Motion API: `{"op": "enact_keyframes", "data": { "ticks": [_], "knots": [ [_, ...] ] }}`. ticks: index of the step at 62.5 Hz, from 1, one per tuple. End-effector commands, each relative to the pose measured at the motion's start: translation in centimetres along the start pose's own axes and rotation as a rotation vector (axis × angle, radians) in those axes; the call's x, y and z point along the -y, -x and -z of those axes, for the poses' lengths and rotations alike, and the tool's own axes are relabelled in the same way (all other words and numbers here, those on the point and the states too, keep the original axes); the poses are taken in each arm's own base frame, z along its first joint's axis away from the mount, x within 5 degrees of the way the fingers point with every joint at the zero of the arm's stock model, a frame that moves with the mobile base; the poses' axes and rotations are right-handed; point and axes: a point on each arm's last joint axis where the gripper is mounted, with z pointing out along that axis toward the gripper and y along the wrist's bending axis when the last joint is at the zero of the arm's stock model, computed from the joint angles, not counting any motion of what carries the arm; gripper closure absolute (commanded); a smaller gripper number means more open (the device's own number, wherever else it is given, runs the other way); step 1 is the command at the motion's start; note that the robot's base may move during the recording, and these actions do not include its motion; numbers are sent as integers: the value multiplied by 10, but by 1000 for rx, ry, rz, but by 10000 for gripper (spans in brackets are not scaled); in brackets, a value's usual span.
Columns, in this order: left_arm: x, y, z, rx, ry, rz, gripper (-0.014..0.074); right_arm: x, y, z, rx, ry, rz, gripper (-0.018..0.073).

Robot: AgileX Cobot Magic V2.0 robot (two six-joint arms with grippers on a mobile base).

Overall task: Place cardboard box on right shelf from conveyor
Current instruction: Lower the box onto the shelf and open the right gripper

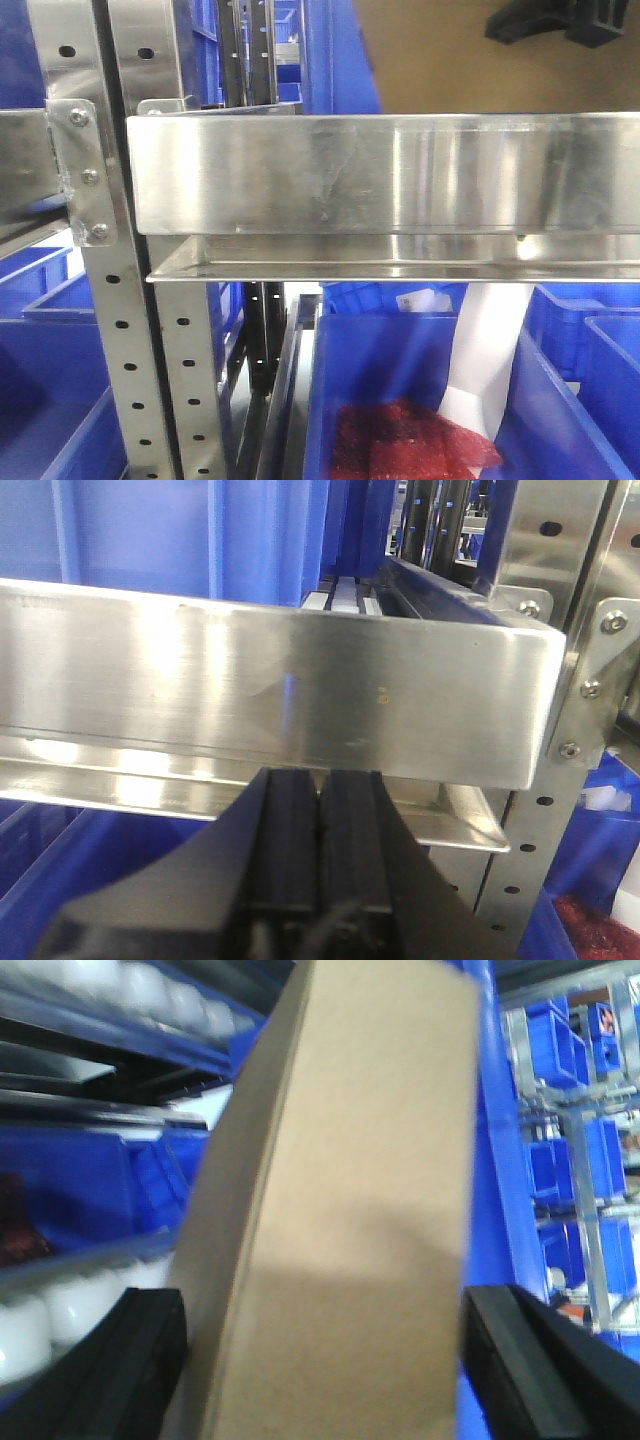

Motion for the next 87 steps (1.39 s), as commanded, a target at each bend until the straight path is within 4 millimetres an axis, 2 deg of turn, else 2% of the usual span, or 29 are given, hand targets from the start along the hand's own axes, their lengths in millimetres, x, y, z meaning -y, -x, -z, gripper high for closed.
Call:
{"op": "enact_keyframes", "data": {
  "ticks": [1, 8, 17, 25, 37, 50, 62, 66, 73, 77, 80, 81, 84, 87],
  "knots": [
    [0, 9, 1, 97, -3, 10, 715, 21, 19, 14, 105, -119, 4, -74],
    [0, 9, 1, 97, -3, 10, 715, 17, 25, 12, 126, -103, 11, -74],
    [0, 9, 1, 97, -3, 10, 715, 8, 23, 10, 76, -25, 16, -74],
    [0, 9, 1, 97, -3, 10, 715, 1, 28, 15, 59, 37, 21, -74],
    [0, 9, 1, 97, -3, 10, 715, 1, 44, 31, 125, 28, -2, -74],
    [0, 9, 1, 97, -3, 10, 715, 11, 45, 52, 146, -12, -107, -74],
    [0, 9, 1, 97, -3, 10, 715, 23, 46, 76, 191, -84, -119, -71],
    [0, 9, 1, 97, -3, 10, 715, 24, 45, 80, 188, -87, -125, -32],
    [0, 9, 1, 97, -3, 10, 715, 22, 42, 82, 149, -54, -135, 157],
    [0, 9, 1, 97, -3, 10, 715, 19, 39, 82, 119, -24, -160, 341],
    [0, 9, 1, 97, -3, 10, 715, 16, 37, 81, 92, 4, -222, 511],
    [0, 9, 1, 97, -3, 10, 715, 16, 36, 81, 87, 9, -250, 528],
    [0, 9, 1, 97, -3, 10, 715, 16, 34, 81, 67, 19, -350, 489],
    [0, 9, 1, 97, -3, 10, 715, 17, 29, 81, 35, 22, -493, 498]
  ]
}}
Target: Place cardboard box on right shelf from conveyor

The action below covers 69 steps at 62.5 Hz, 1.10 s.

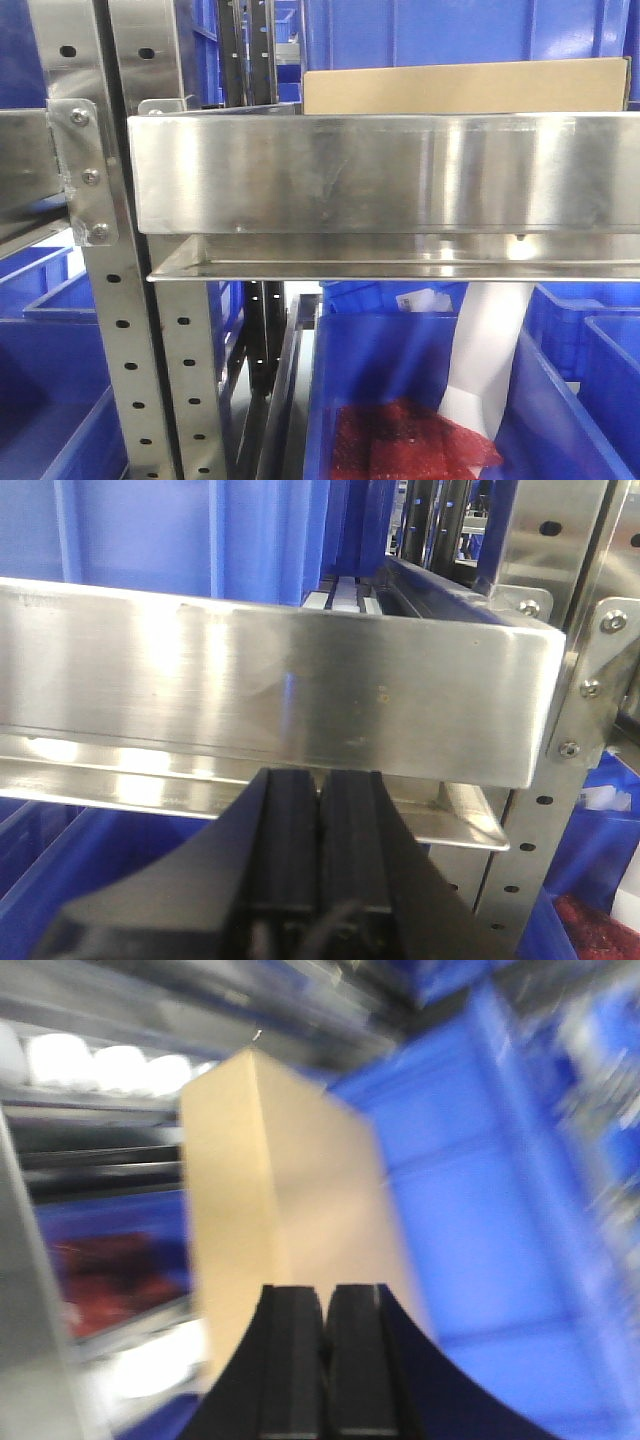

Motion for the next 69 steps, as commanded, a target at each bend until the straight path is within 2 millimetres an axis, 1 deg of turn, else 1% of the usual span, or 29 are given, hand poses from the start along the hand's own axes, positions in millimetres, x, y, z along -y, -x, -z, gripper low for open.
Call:
{"op": "enact_keyframes", "data": {
  "ticks": [1, 6, 9, 17, 23, 27, 33, 41, 53, 59, 62, 69],
  "knots": [
    [0, 9, 1, 97, -3, 10, 715, 17, 6, 13, 55, -74, -209, 503],
    [0, 9, 1, 97, -3, 10, 715, 26, -5, 17, 14, -115, -386, 503],
    [0, 9, 1, 97, -3, 10, 715, 32, -15, 22, -5, -162, -486, 503],
    [0, 9, 1, 97, -3, 10, 715, 41, -40, 40, -18, -290, -601, 503],
    [0, 9, 1, 97, -3, 10, 715, 35, -56, 56, 1, -364, -660, 503],
    [0, 9, 1, 97, -3, 10, 715, 27, -64, 67, 34, -400, -696, 503],
    [0, 9, 1, 97, -3, 10, 715, 12, -75, 81, 133, -457, -786, 503],
    [0, 9, 1, 97, -3, 10, 715, -11, -87, 94, 253, -494, -877, 503],
    [0, 9, 1, 97, -3, 10, 715, -50, -105, 110, 368, -522, -853, 503],
    [0, 9, 1, 97, -3, 10, 715, -67, -115, 119, 390, -543, -849, 503],
    [0, 9, 1, 97, -3, 10, 715, -74, -119, 123, 394, -555, -850, 503],
    [0, 9, 1, 97, -3, 10, 715, -82, -122, 132, 423, -580, -844, 503]
  ]
}}
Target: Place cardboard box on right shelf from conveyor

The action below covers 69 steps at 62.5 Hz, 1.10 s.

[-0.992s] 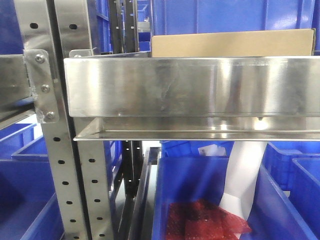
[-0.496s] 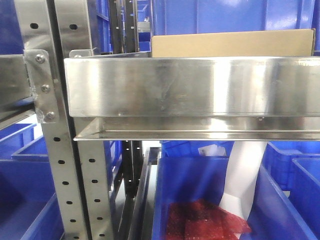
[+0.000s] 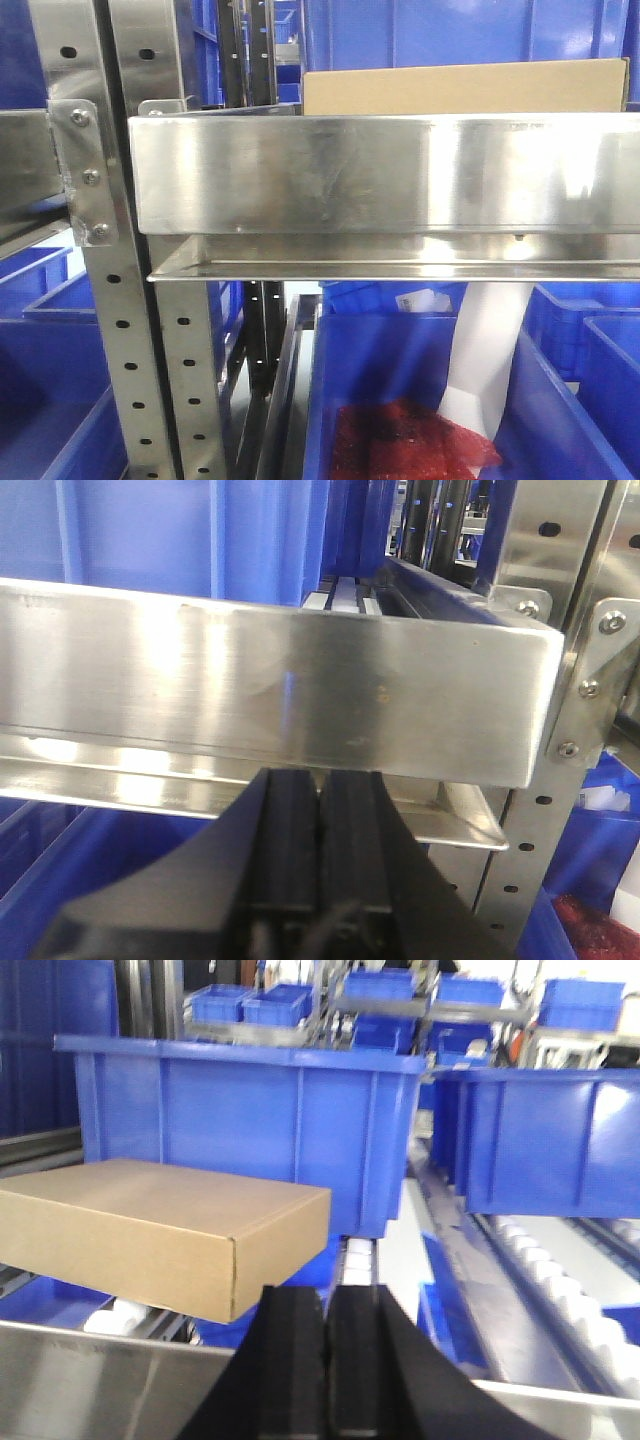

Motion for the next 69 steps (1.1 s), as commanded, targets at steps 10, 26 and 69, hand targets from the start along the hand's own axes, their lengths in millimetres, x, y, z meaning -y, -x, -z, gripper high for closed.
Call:
{"op": "enact_keyframes", "data": {
  "ticks": [10, 26, 69],
  "knots": [
    [0, 9, 1, 97, -3, 10, 715, -1, 15, 13, 151, 11, 7, 503],
    [0, 9, 1, 97, -3, 10, 715, -1, 15, 13, 149, 11, 7, 503],
    [0, 9, 1, 94, -3, 10, 715, 3, -57, 7, 156, -75, -32, 503]
  ]
}}
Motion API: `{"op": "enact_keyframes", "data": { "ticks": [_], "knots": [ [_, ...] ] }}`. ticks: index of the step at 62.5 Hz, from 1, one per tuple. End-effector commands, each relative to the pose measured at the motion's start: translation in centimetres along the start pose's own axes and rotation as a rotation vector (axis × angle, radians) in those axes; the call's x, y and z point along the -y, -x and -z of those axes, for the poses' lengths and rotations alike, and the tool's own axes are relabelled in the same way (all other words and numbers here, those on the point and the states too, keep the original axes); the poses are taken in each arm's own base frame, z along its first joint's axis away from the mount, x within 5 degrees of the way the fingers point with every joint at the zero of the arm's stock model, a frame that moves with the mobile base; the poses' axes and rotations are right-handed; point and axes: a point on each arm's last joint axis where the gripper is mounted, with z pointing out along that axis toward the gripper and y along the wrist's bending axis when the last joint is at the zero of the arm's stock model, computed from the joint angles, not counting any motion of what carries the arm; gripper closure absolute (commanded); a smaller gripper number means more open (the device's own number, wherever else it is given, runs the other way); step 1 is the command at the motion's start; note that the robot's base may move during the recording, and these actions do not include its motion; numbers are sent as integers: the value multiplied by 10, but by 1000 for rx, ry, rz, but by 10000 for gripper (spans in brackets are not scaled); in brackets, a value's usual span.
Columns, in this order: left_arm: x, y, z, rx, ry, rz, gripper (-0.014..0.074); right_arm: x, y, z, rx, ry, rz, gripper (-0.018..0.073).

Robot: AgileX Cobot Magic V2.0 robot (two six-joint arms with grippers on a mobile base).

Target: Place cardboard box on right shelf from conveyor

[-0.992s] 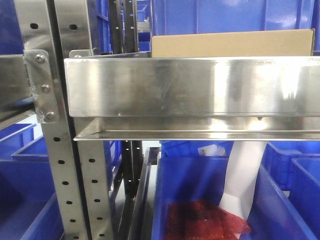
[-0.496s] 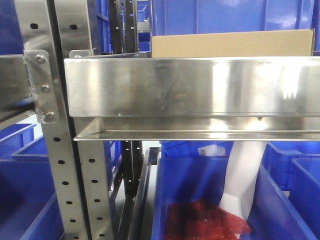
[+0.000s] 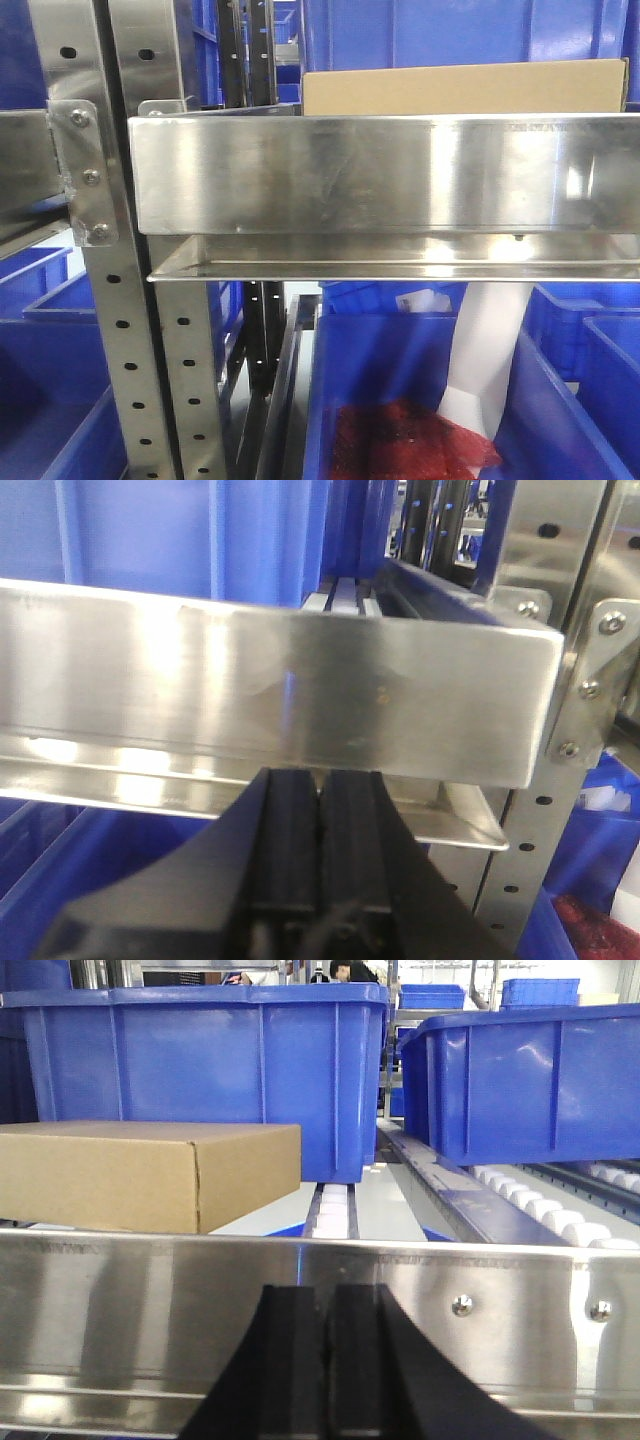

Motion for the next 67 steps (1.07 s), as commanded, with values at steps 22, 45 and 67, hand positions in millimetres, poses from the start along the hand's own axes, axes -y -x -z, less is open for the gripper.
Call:
{"op": "enact_keyframes", "data": {
  "ticks": [22, 45, 67],
  "knots": [
    [0, 9, 1, 94, -3, 10, 715, -1, 6, 1, 61, 9, -7, 503],
    [0, 9, 1, 94, -3, 10, 715, -1, 6, 1, 55, 8, -7, 503],
    [0, 9, 1, 94, -3, 10, 715, -1, 6, 1, 55, 8, -7, 503]
  ]
}}
